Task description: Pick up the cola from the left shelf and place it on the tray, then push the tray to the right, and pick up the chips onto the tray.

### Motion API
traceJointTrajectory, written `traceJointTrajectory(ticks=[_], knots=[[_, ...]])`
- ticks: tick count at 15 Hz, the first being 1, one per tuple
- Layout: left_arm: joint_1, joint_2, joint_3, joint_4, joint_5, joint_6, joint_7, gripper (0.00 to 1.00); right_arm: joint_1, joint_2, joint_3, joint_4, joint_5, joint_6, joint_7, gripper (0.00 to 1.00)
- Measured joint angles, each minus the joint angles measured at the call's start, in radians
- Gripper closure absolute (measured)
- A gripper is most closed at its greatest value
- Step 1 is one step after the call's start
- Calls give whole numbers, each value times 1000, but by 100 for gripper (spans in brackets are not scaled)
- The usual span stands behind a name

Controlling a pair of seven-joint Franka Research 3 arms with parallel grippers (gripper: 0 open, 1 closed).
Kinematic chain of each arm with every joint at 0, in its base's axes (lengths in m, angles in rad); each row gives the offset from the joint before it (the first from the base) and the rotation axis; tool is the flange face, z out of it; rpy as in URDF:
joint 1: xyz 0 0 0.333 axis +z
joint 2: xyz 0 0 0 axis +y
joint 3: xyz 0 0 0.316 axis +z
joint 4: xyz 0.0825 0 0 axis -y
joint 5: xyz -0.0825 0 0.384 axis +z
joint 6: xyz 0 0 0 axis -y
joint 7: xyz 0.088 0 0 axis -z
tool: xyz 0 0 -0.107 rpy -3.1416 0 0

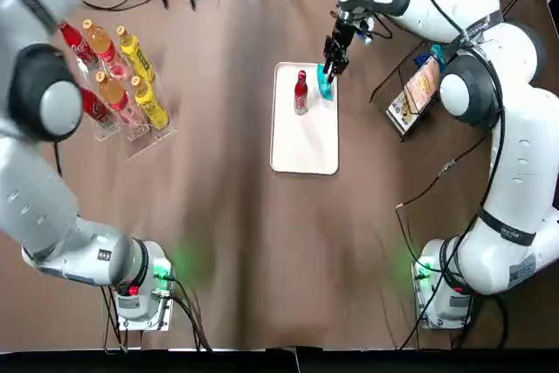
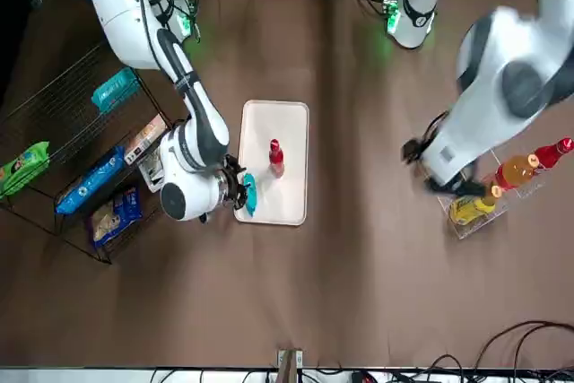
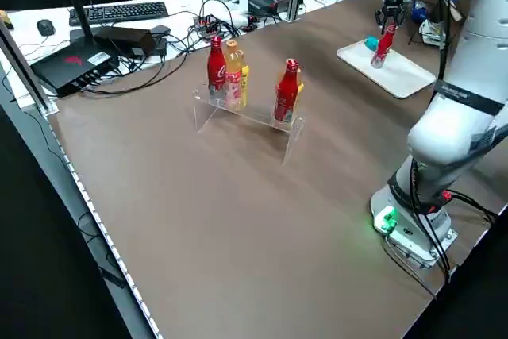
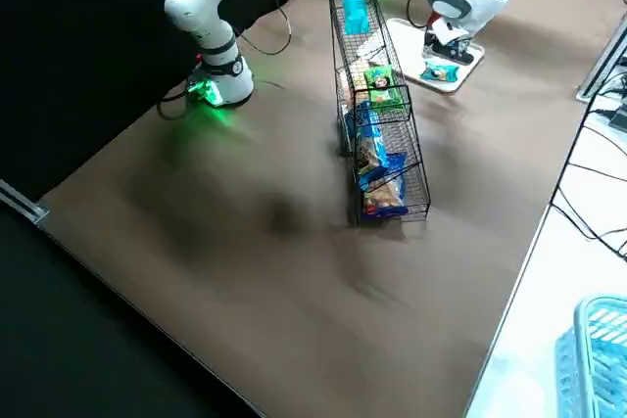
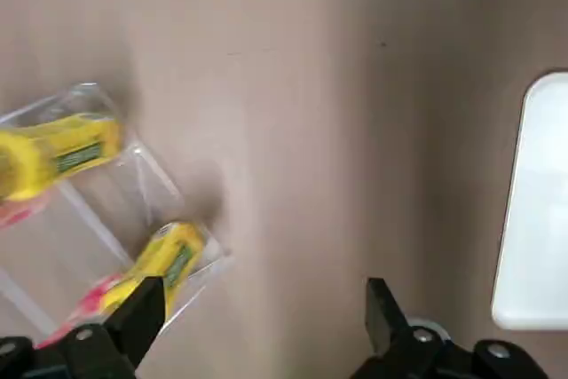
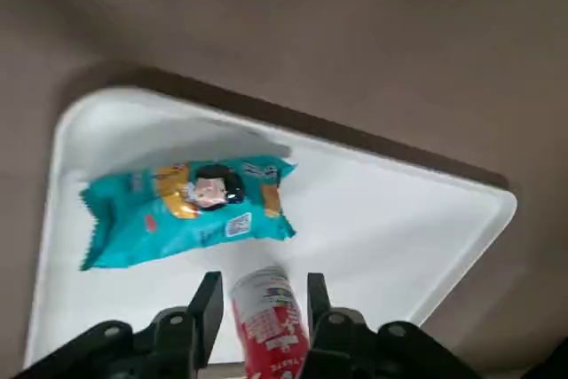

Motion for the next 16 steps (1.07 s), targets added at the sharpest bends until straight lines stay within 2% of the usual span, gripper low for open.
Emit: traceJointTrajectory(ticks=[3, 6, 9, 11, 12, 16], knots=[[55, -124, 0, -3, 0, -96, 78, 0, -29, -18, -6, 41, -12, 1, -43, 50], [72, -200, 1, -7, 0, -151, 96, 0, -80, -52, -7, 100, -88, -23, -160, 49], [80, -238, 1, -13, 0, -161, 112, 0, -129, -131, -7, 125, -148, -80, -421, 49], [81, -242, 0, -14, 0, -161, 113, 0, -149, -190, -7, 126, -215, -172, -620, 48], [81, -240, -1, -17, 0, -161, 109, 0, -161, -219, -7, 123, -277, -243, -811, 40], [87, -239, 3, -22, 0, -161, 111, 0, -223, -237, -9, 124, -306, -245, -1128, 33]])
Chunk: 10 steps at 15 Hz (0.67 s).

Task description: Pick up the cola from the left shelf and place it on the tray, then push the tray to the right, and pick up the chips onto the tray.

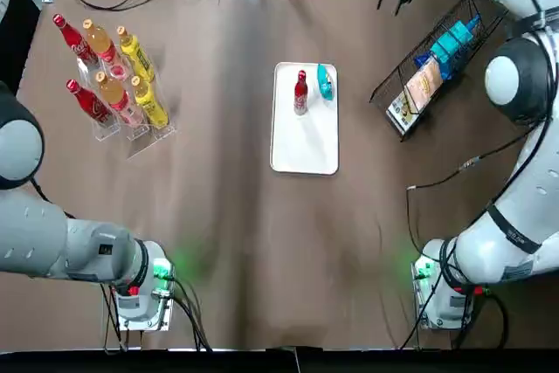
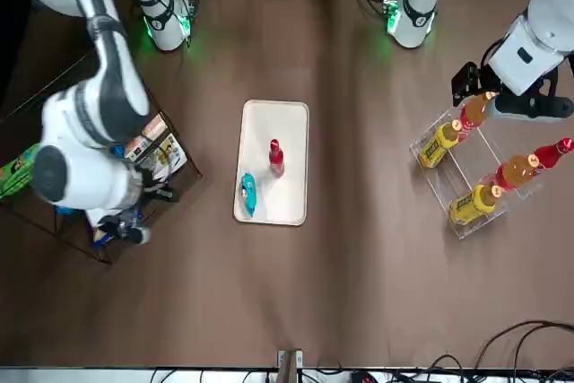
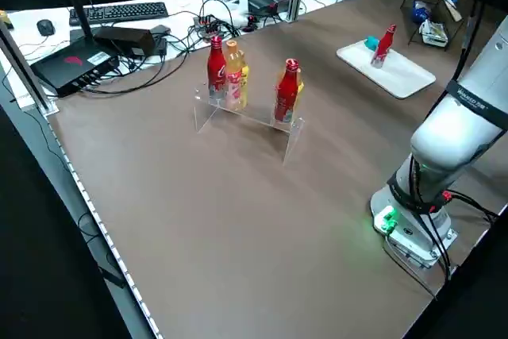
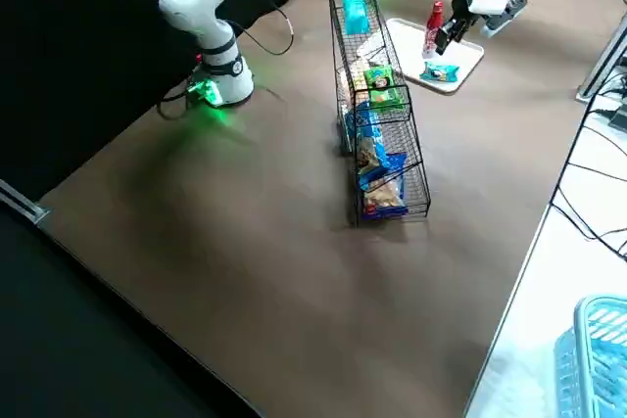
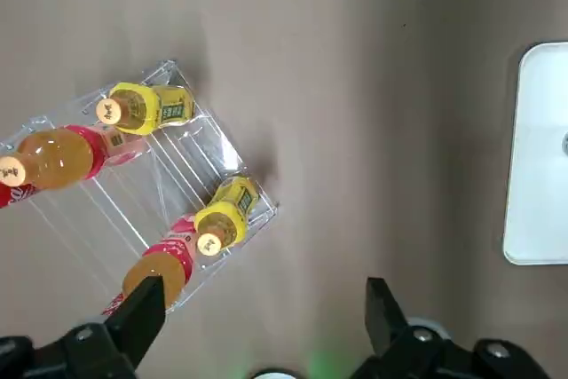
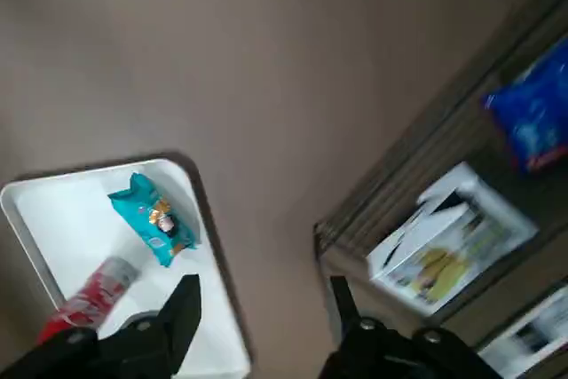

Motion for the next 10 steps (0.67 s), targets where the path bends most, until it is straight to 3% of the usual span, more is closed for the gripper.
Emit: traceJointTrajectory(ticks=[3, 5, 8, 10], knots=[[2, 0, 0, -1, 0, 0, -1, 0, -86, -82, -1, 5, 0, -78, -256, 24], [14, 0, 0, -1, 0, 0, -2, 0, -128, -150, -1, 5, 0, -180, -354, 10], [42, 0, 0, -1, -2, 2, -2, 0, -142, -251, 0, 4, -5, -254, -378, 1], [49, 0, 0, -1, -7, 6, -4, 0, -142, -310, 2, 3, -5, -290, -378, 0]])
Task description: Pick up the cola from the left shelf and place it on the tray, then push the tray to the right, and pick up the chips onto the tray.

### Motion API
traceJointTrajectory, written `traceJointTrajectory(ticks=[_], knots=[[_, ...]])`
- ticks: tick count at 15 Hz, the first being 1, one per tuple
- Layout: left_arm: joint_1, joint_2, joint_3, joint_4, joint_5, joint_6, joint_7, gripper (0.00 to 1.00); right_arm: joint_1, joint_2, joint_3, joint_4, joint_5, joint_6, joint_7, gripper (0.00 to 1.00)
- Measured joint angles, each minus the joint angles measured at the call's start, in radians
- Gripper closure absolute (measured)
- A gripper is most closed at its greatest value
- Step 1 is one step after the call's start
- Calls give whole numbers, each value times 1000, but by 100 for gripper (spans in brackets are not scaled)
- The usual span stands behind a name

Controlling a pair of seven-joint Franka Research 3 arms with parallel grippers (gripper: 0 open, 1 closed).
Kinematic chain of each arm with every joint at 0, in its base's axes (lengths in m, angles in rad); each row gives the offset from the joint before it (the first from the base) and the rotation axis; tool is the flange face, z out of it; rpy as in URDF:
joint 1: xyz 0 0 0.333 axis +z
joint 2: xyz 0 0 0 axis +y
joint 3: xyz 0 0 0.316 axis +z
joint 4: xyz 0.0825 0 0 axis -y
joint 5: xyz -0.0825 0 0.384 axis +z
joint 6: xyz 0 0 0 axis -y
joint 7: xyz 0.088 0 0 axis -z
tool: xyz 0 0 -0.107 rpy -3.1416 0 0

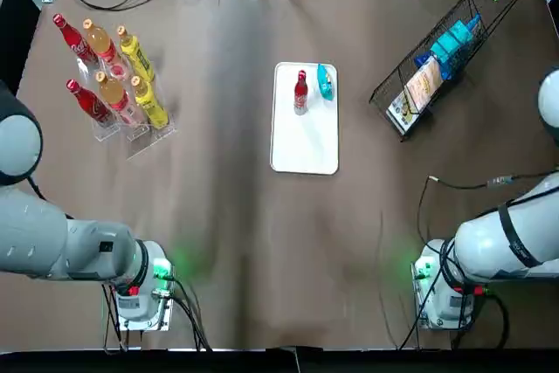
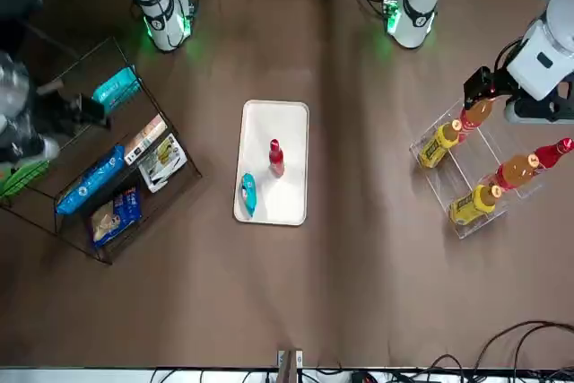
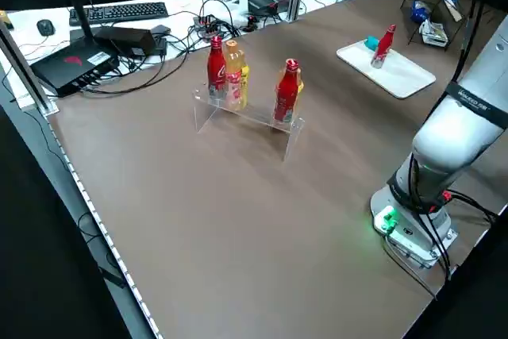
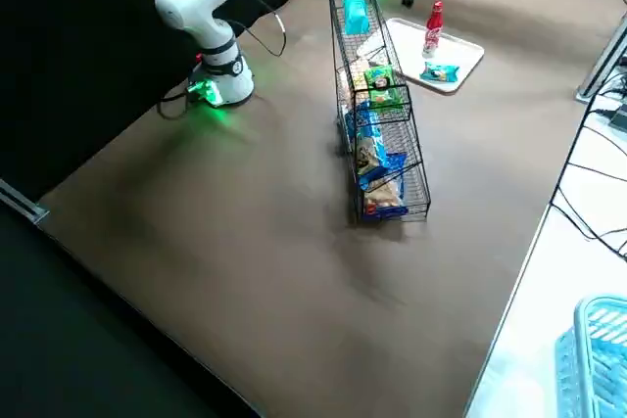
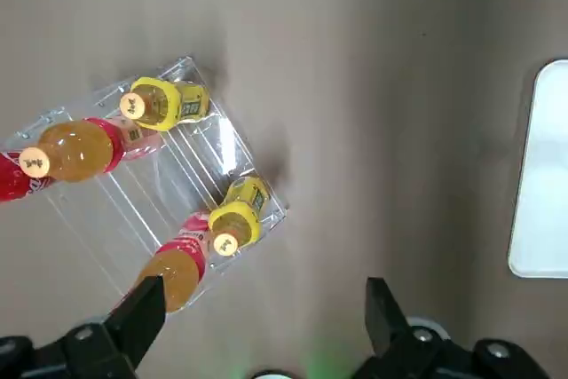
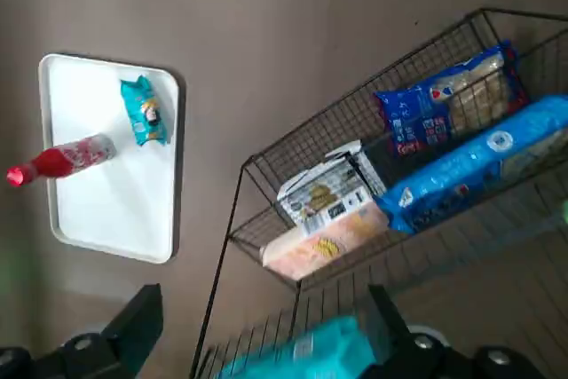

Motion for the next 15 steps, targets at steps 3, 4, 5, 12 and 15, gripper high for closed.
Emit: traceJointTrajectory(ticks=[3, 4, 5, 12, 15], knots=[[7, -1, 3, 0, -14, 13, -5, 0, 0, -72, 0, -45, -5, -31, 0, 0], [6, -2, 14, 0, -15, 17, -9, 0, 0, -93, 1, -74, -15, -12, 0, 0], [5, -5, 33, 0, -26, 22, -10, 0, 0, -113, 2, -106, -26, 15, 0, 0], [5, -67, 77, -23, -63, 19, 5, 0, -2, -232, 1, -213, -44, 105, 2, 0], [5, -65, 78, -30, -63, 19, 1, 0, -2, -231, 4, -220, -80, 115, 2, 0]])
